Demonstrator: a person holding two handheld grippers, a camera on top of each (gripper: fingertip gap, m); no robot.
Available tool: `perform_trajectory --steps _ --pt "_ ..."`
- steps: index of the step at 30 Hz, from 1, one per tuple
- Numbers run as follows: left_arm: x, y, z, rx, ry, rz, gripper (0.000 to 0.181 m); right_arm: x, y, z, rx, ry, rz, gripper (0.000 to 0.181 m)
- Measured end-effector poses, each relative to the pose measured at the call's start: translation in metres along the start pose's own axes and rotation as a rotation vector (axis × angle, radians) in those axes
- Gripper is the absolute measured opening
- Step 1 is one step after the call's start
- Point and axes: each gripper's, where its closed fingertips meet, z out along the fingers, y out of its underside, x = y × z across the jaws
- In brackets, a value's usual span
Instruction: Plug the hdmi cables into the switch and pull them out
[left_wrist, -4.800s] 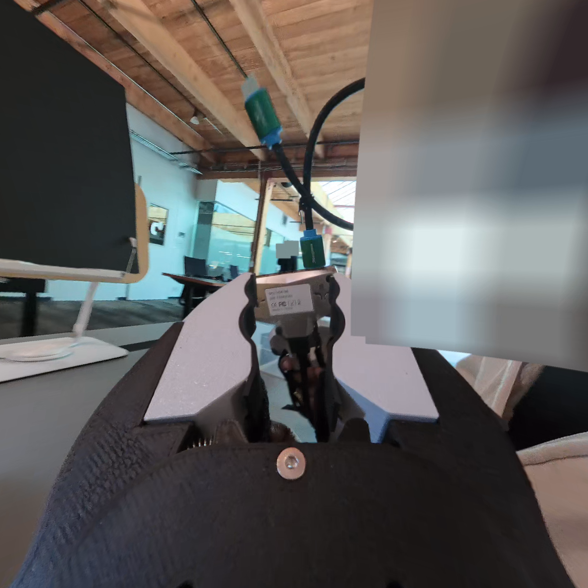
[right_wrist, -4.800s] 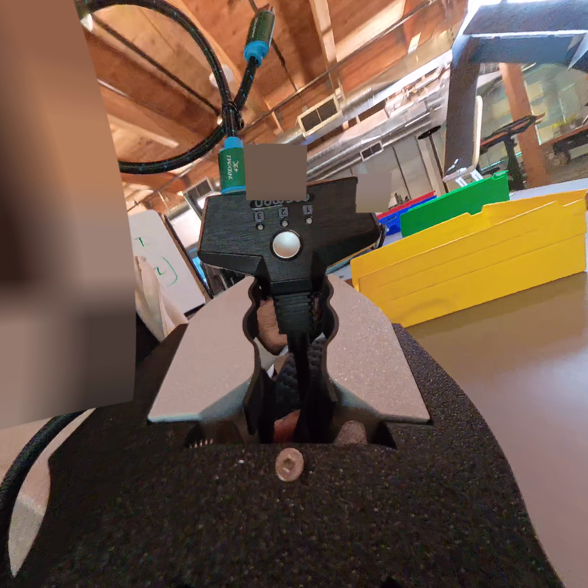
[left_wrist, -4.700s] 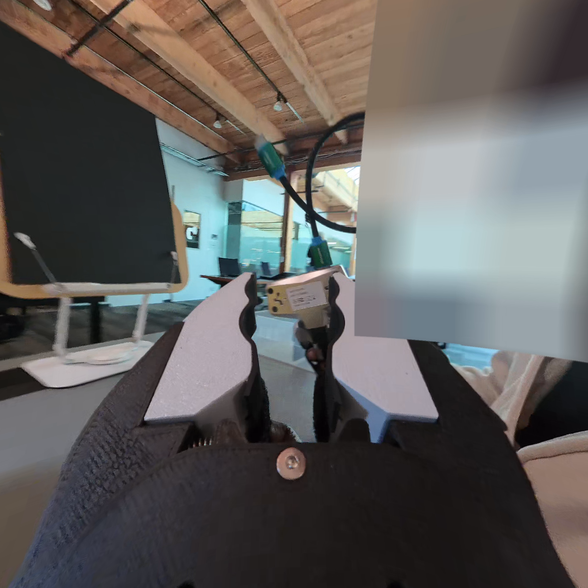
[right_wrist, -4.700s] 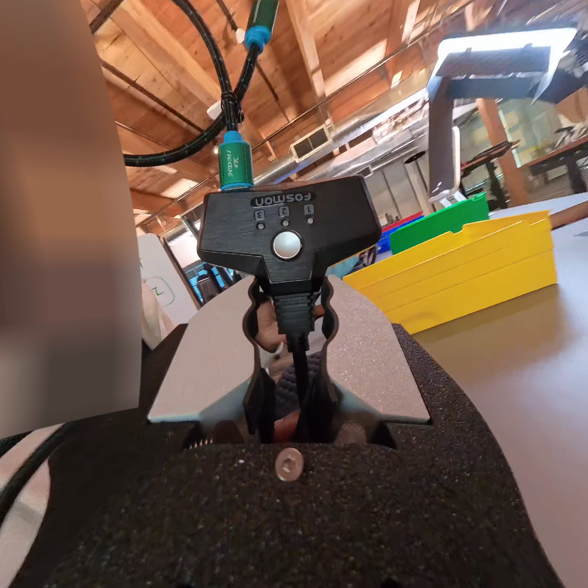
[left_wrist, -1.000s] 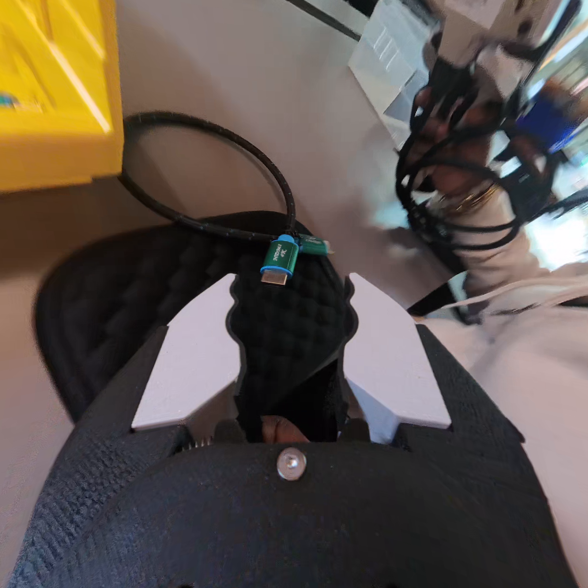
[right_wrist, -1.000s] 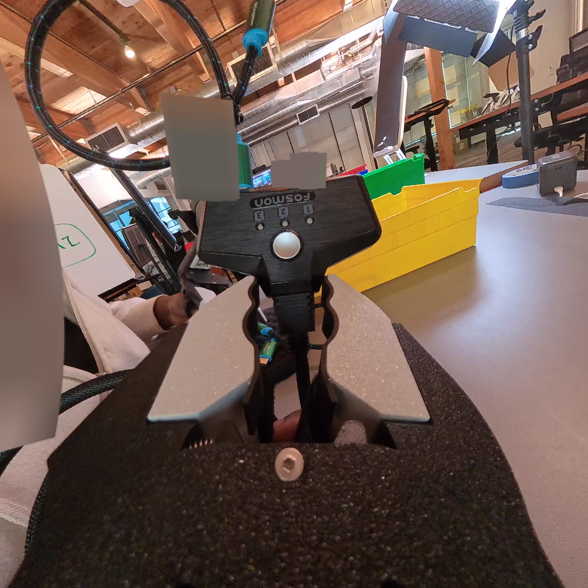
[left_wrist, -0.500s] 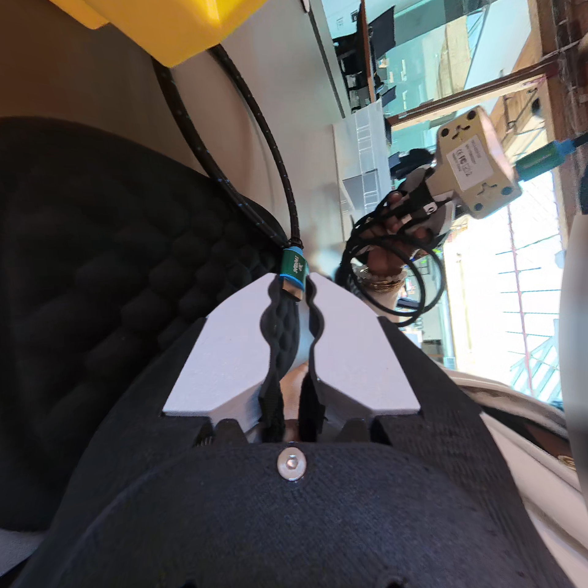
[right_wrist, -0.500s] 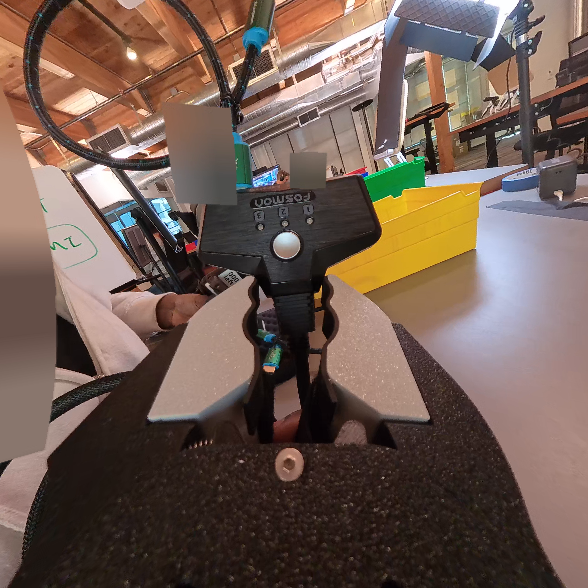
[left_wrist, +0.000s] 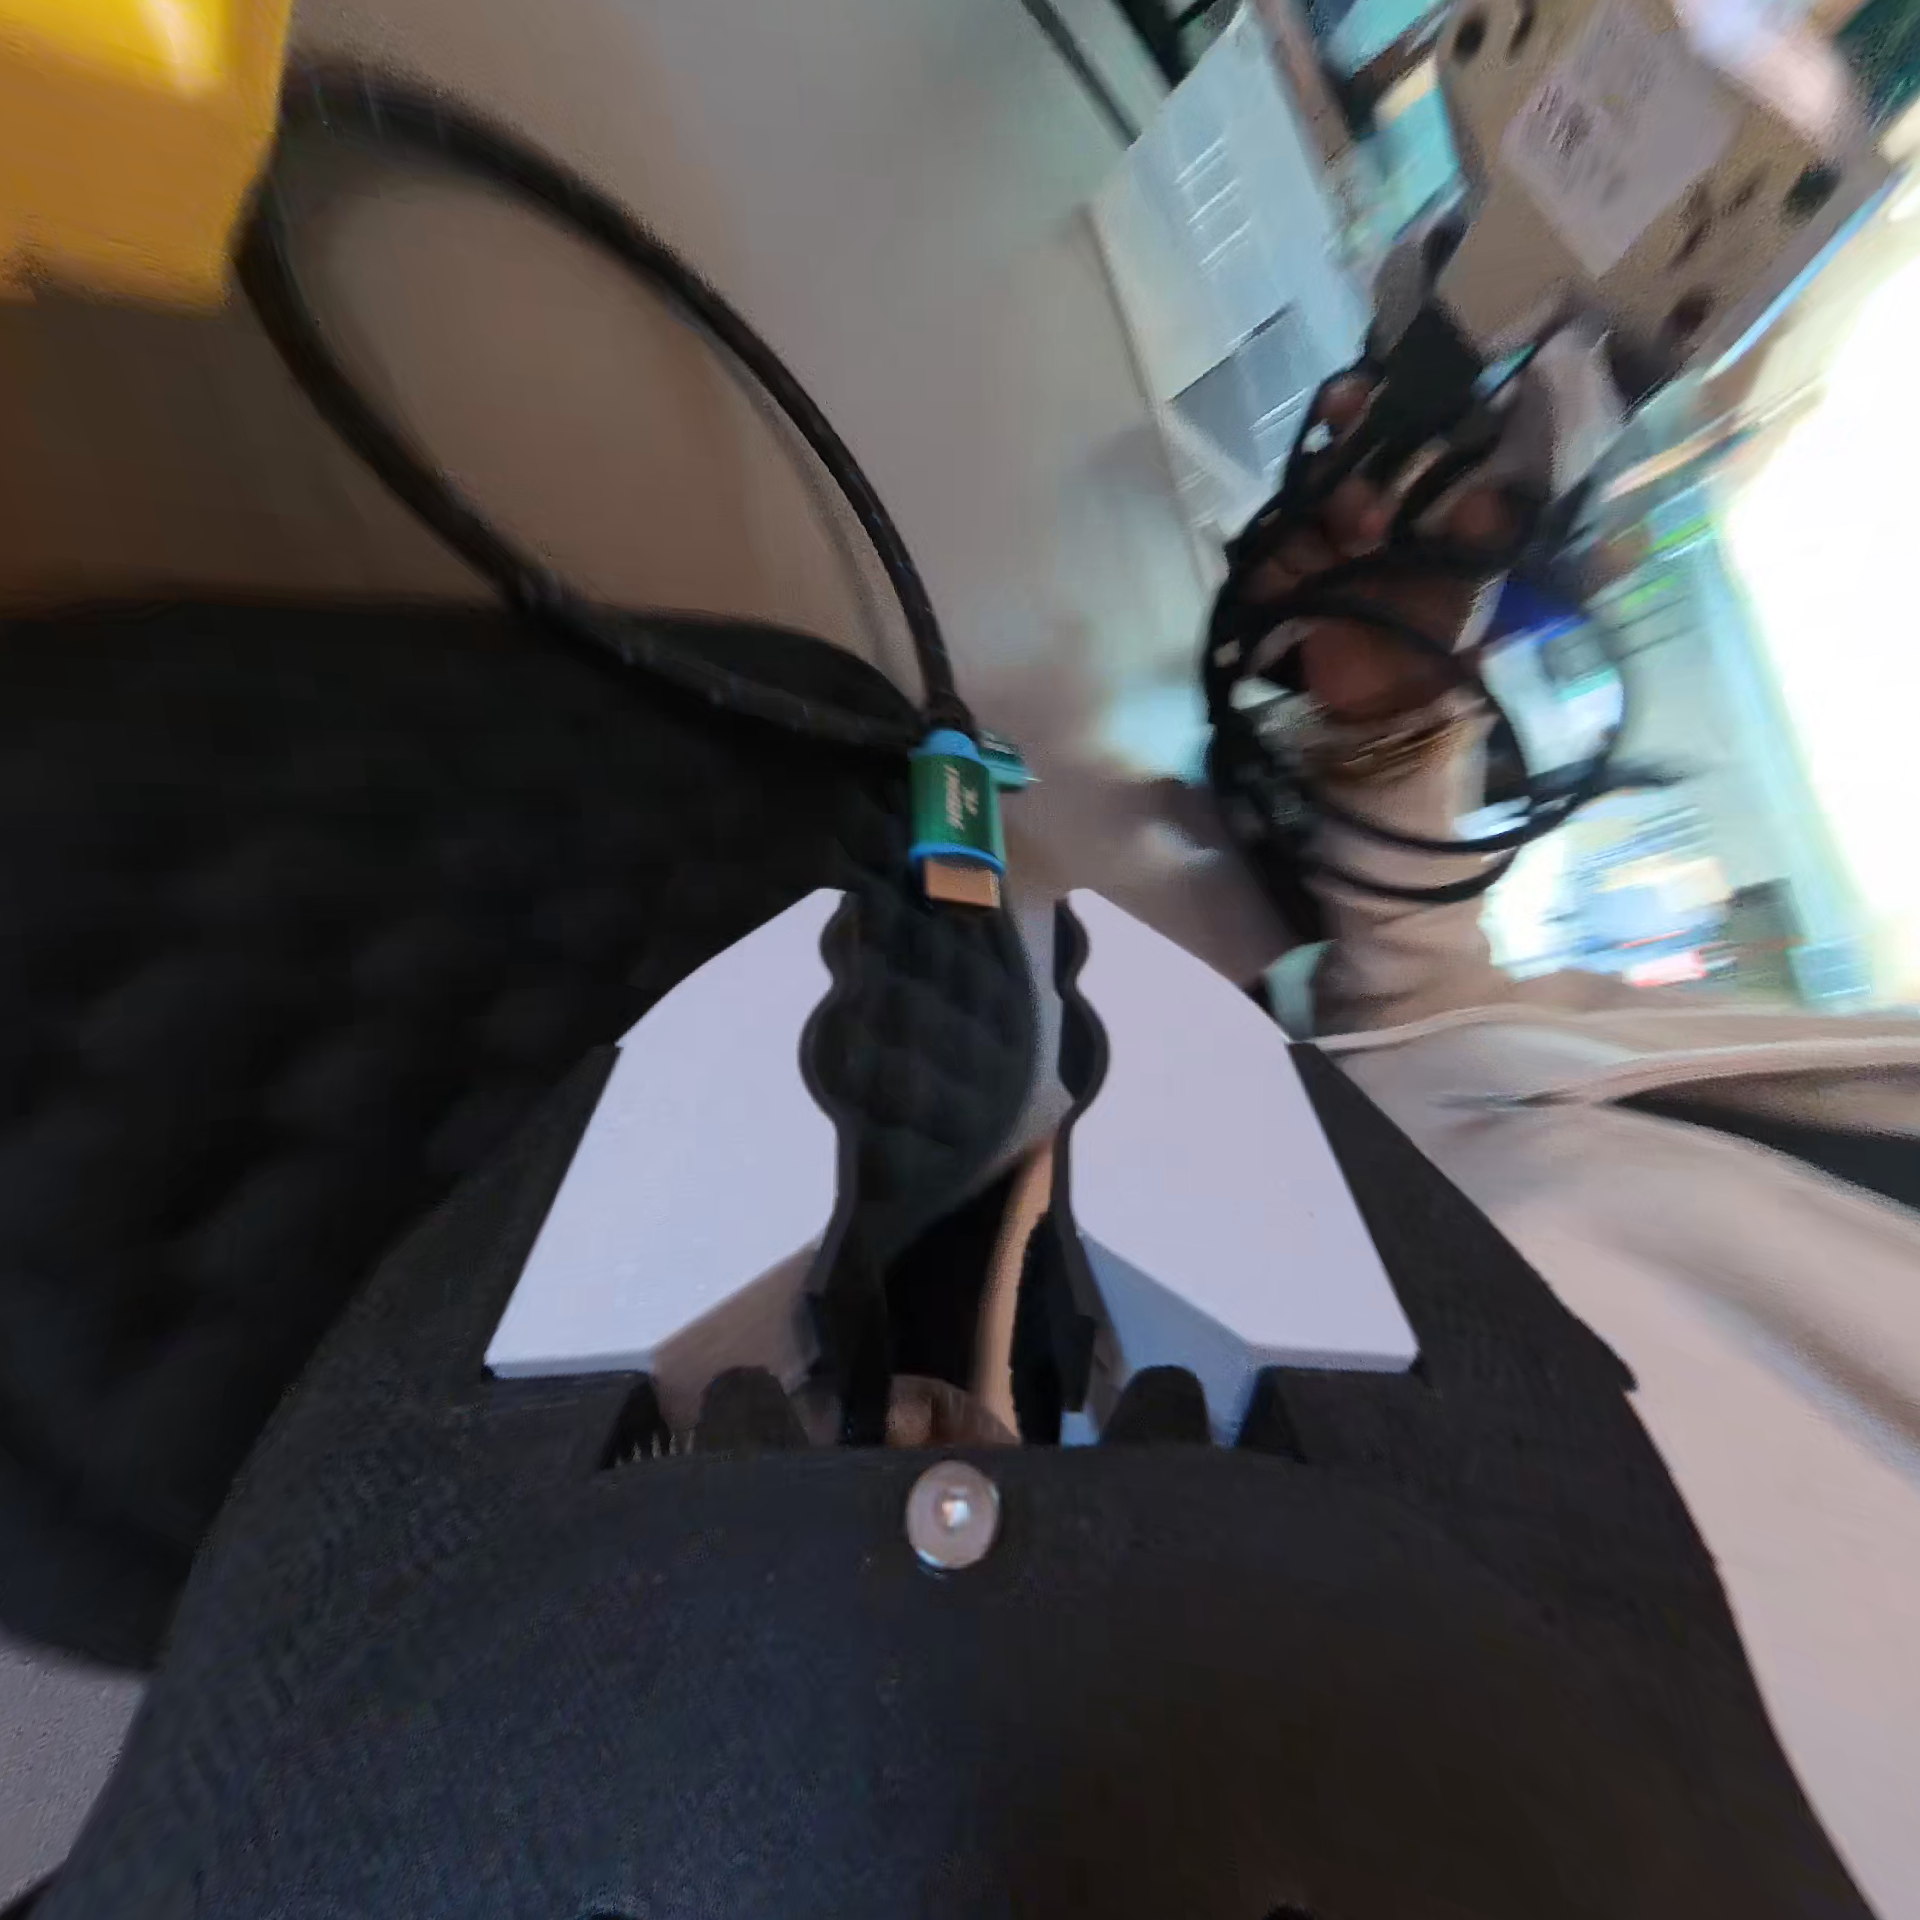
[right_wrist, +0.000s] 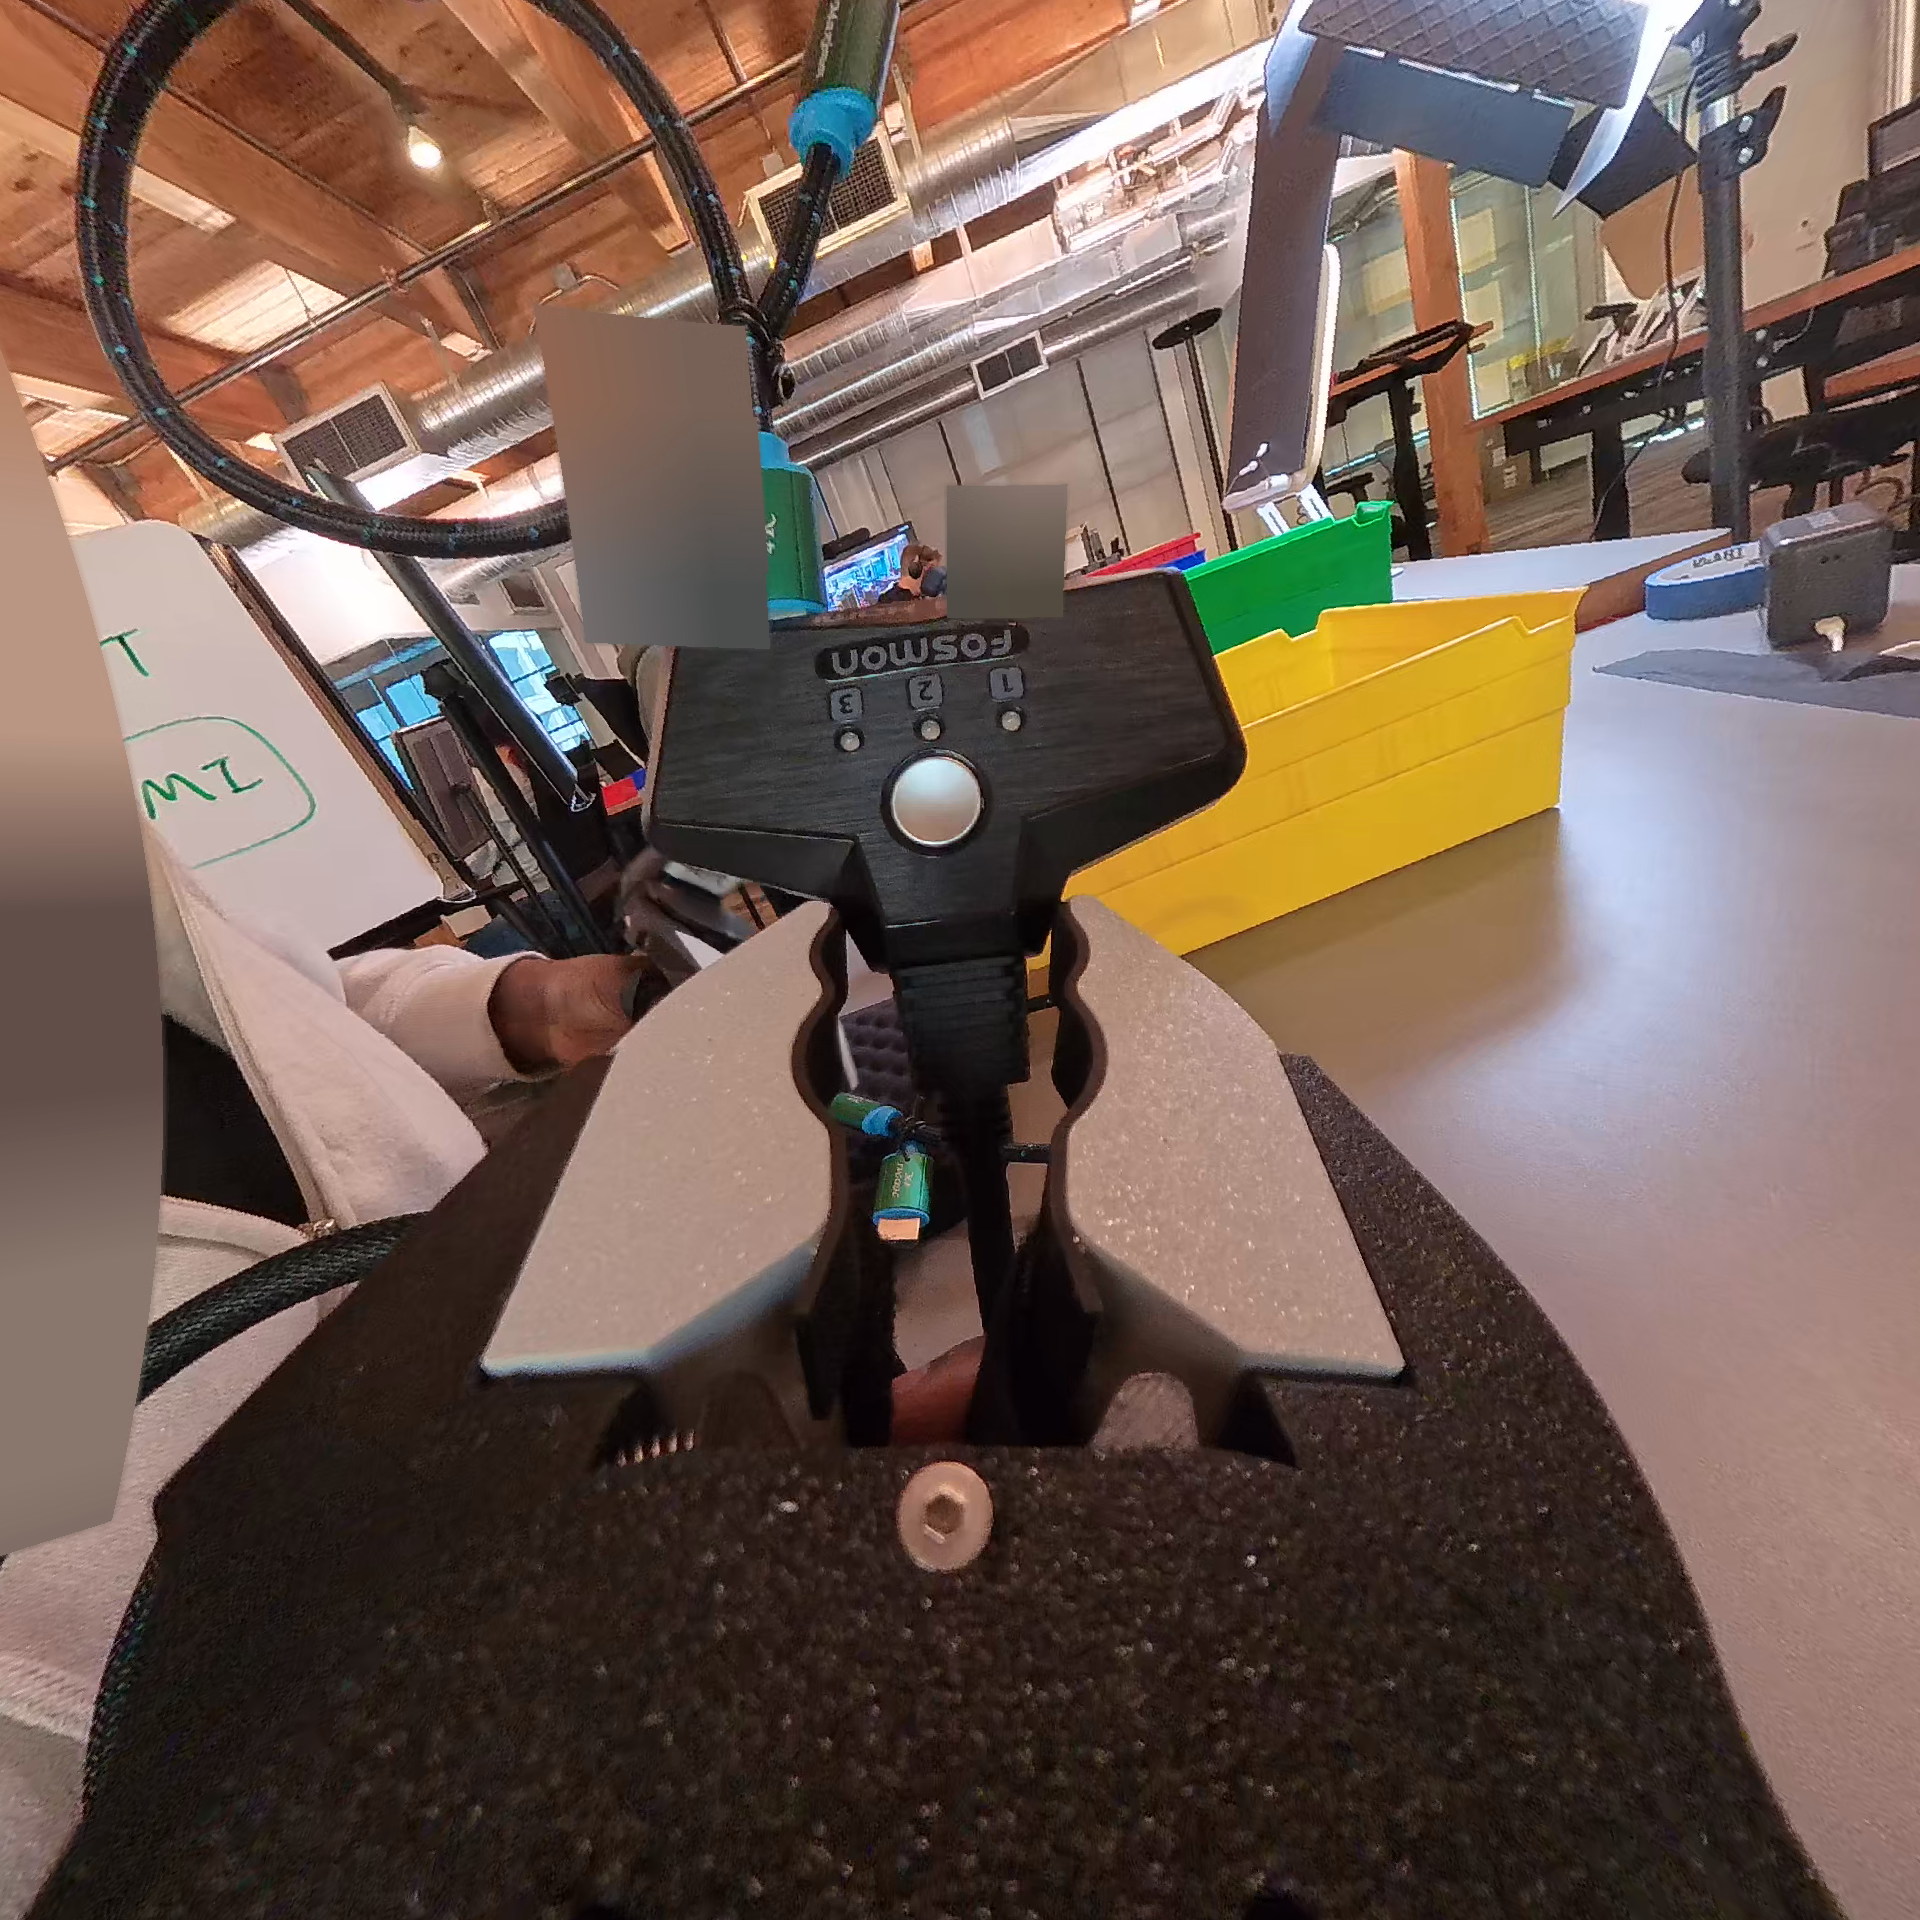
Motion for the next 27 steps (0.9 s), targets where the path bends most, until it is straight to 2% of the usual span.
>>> perform_trajectory --steps 2,4,5,6,8,9,10,13,16,17,18,19,20,23,27 --pt "-0.007 -0.013 -0.002 -0.019 -0.185 0.329 0.049 0.0 0.0 0.0 0.0 0.001 -0.001 0.038" --pt "0.004 -0.023 0.0 -0.035 -0.206 0.577 0.052 0.0 0.0 0.0 0.001 0.0 0.0 0.038" --pt "0.008 -0.027 0.0 -0.059 -0.194 0.697 0.05 0.0 -0.001 -0.001 0.003 -0.001 0.001 0.038" --pt "0.005 -0.032 -0.003 -0.091 -0.221 0.849 0.038 0.0 -0.001 -0.001 0.005 -0.002 0.0 0.038" --pt "-0.014 -0.047 -0.011 -0.161 -0.344 1.225 0.028 -0.001 -0.002 -0.001 0.01 -0.008 0.002 0.038" --pt "-0.019 -0.049 -0.011 -0.205 -0.337 1.376 0.026 -0.001 -0.002 -0.001 0.012 -0.013 0.004 0.038" --pt "-0.02 -0.046 -0.006 -0.248 -0.28 1.456 0.025 -0.002 -0.002 -0.001 0.012 -0.016 0.006 0.038" --pt "-0.026 -0.036 0.011 -0.371 -0.104 1.515 0.028 -0.002 -0.001 -0.001 0.005 -0.008 -0.003 0.038" --pt "-0.041 -0.029 0.023 -0.528 -0.008 1.563 0.038 0.0 -0.003 -0.003 0.012 0.001 -0.008 0.038" --pt "-0.042 -0.023 0.026 -0.579 0.047 1.551 0.034 0.0 -0.004 -0.003 0.017 -0.001 -0.002 0.038" --pt "-0.041 -0.018 0.025 -0.63 0.102 1.536 0.02 0.001 -0.004 -0.003 0.021 -0.003 0.006 0.038" --pt "-0.04 -0.017 0.024 -0.659 0.117 1.525 0.009 0.001 -0.004 -0.004 0.023 -0.004 0.011 0.038" --pt "-0.038 -0.02 0.023 -0.666 0.092 1.539 0.007 0.002 -0.005 -0.004 0.026 -0.003 0.012 0.038" --pt "-0.02 -0.038 0.004 -0.682 -0.002 1.661 0.007 0.003 -0.006 -0.006 0.031 0.001 0.01 0.038" --pt "0.027 -0.048 -0.055 -0.892 0.006 1.649 0.007 0.0 -0.006 -0.004 0.037 -0.015 0.025 0.038"
